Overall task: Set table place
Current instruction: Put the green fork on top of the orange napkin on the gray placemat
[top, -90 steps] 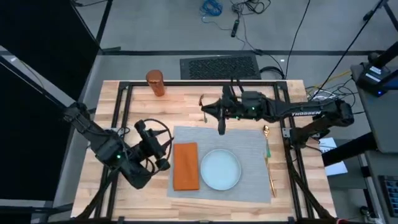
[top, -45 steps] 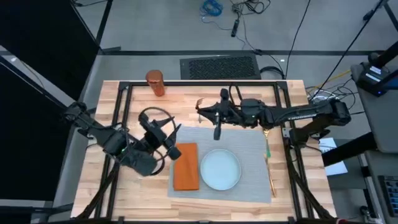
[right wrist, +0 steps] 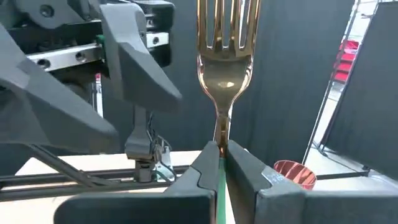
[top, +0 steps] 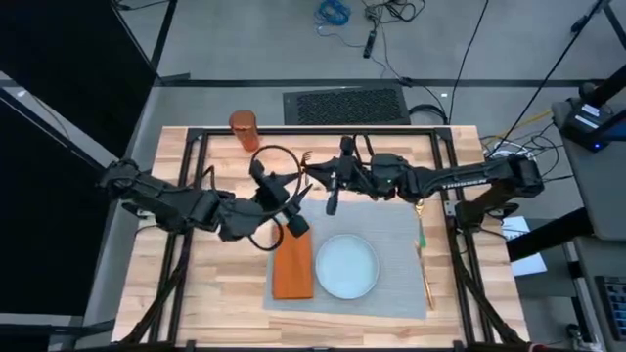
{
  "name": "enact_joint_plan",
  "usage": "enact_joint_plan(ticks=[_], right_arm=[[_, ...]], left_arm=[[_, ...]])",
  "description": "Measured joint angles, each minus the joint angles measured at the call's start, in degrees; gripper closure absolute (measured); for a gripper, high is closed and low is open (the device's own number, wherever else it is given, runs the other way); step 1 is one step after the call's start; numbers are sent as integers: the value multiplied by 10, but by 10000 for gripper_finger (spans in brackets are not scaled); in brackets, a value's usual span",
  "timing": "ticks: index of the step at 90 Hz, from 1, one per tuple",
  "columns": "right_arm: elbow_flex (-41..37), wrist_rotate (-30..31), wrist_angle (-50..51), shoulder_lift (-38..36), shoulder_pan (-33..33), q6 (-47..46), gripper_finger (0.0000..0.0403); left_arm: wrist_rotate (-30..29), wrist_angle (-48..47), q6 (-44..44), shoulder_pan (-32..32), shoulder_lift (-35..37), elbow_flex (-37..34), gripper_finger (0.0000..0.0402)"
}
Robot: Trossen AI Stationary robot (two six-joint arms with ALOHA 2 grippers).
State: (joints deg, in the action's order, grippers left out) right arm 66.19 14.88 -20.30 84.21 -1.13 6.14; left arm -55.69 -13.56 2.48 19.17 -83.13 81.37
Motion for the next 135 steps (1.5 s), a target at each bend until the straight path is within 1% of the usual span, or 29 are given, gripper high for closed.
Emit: enact_joint_plan(ticks=[9,24,36,48,56,68,77,99,112,130,135], right_arm=[[0,1,0,-1,0,4,403],[0,3,5,-1,-3,6,403],[0,10,5,-1,-8,9,403],[-1,12,11,-1,-12,19,401],[0,8,19,-1,-13,21,401],[0,3,22,-1,-17,26,401],[0,10,23,-1,-18,31,401],[0,14,33,-1,-17,36,402],[0,14,35,-1,-17,38,402],[0,19,46,-3,-19,46,402],[0,28,49,-6,-20,46,402]], left_arm=[[0,17,-6,-6,0,-3,257],[-1,70,-46,-16,0,-12,258],[0,73,-45,-26,0,-12,258],[-6,73,-49,-33,-15,-12,263],[1,80,-64,-37,-23,-12,291],[7,92,-103,-35,-24,-12,381],[12,102,-124,-32,-23,-12,397],[15,102,-153,-23,-23,-12,401],[34,96,-149,-15,-23,-12,401],[33,59,-146,7,-23,-12,401],[32,43,-135,13,-23,-12,401]])
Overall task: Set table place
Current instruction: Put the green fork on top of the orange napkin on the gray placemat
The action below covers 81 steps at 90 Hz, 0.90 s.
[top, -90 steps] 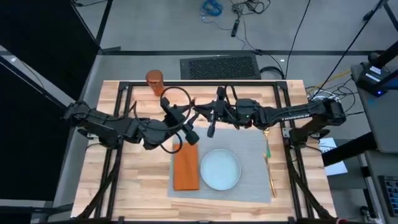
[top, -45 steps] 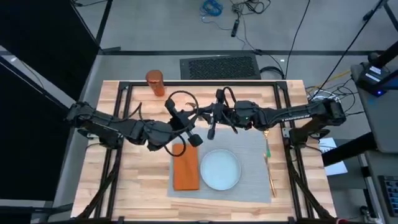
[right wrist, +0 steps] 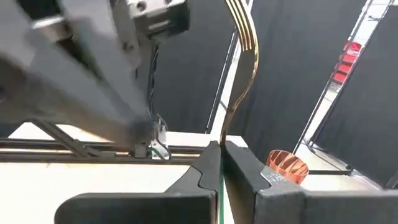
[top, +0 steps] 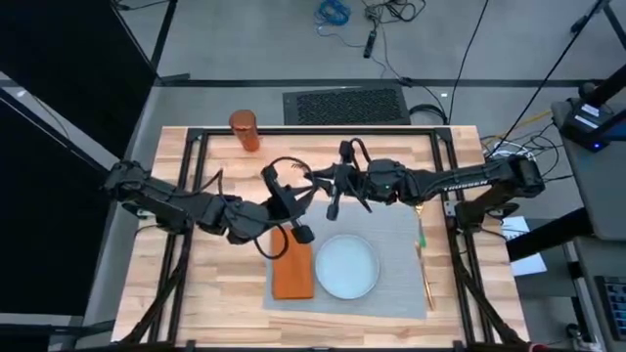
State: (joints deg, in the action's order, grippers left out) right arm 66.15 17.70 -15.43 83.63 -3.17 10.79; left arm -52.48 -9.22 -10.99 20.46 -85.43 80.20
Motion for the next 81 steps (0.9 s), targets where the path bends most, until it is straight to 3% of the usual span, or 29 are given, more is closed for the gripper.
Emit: enact_joint_plan(ticks=[22,58,67,81], right_arm=[[0,24,19,-32,-18,11,403],[0,22,29,-38,-60,21,403],[0,18,24,-38,-66,24,403],[0,11,2,-38,-79,42,403]], left_arm=[[-9,-72,32,20,5,0,385],[-32,-63,48,23,59,0,198],[-28,-62,61,20,65,0,183],[35,-56,77,6,66,0,180]])
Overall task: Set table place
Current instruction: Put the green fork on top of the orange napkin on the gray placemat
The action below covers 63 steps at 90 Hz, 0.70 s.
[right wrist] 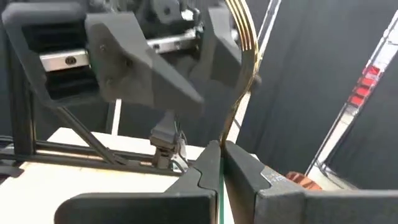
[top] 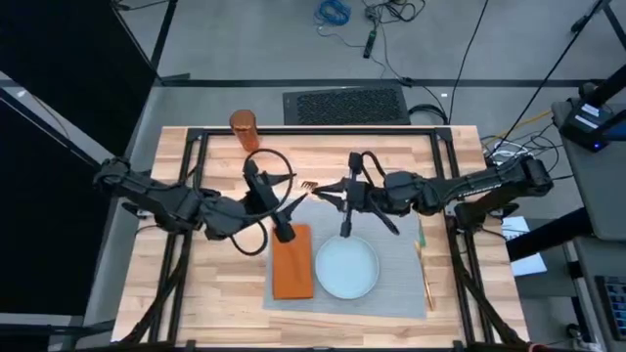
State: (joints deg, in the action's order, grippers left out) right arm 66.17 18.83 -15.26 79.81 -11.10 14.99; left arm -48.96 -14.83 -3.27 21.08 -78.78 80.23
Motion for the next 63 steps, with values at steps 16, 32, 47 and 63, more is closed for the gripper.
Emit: enact_joint_plan(ticks=[16,32,47,63], right_arm=[[0,-13,1,0,-8,3,403],[0,-26,9,0,-7,2,403],[0,-27,5,0,-10,3,403],[0,-42,0,0,-14,6,403]], left_arm=[[67,10,14,-13,0,0,180],[100,34,6,-12,1,0,180],[126,45,-3,-13,3,0,180],[153,45,-2,-20,3,0,181]])
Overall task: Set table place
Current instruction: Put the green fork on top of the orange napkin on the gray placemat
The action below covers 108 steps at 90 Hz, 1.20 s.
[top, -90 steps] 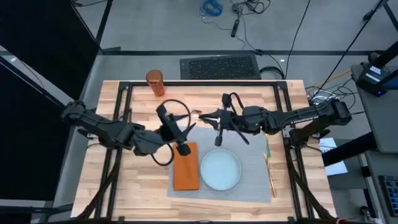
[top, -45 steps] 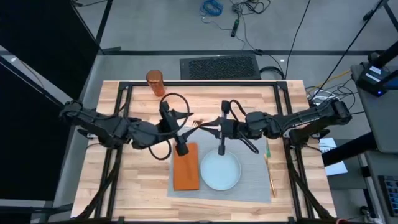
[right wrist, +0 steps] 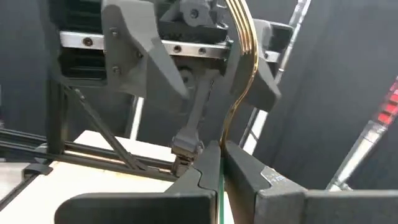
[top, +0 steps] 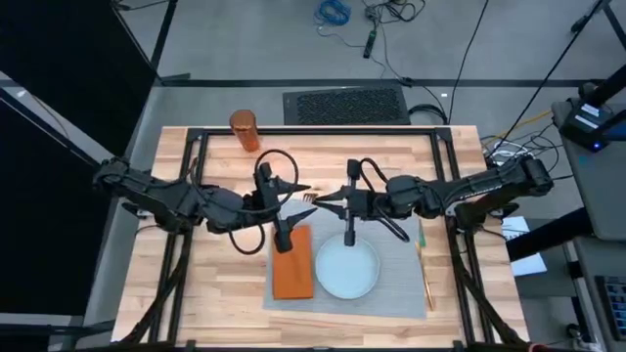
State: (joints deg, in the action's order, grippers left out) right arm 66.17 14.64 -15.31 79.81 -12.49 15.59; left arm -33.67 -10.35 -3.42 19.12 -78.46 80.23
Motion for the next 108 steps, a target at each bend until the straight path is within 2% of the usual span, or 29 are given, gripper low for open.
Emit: enact_joint_plan(ticks=[8,19,51,81,108], right_arm=[[0,-1,-4,0,0,0,403],[0,-1,-3,0,0,0,403],[0,-2,-1,0,-1,-1,403],[0,0,1,0,0,-13,400],[0,1,27,0,13,-52,366]], left_arm=[[8,4,0,-5,0,0,194],[36,23,-3,-9,0,0,231],[92,24,-15,-23,0,0,390],[85,24,-29,-22,0,0,401],[88,19,-31,-18,-1,0,401]])
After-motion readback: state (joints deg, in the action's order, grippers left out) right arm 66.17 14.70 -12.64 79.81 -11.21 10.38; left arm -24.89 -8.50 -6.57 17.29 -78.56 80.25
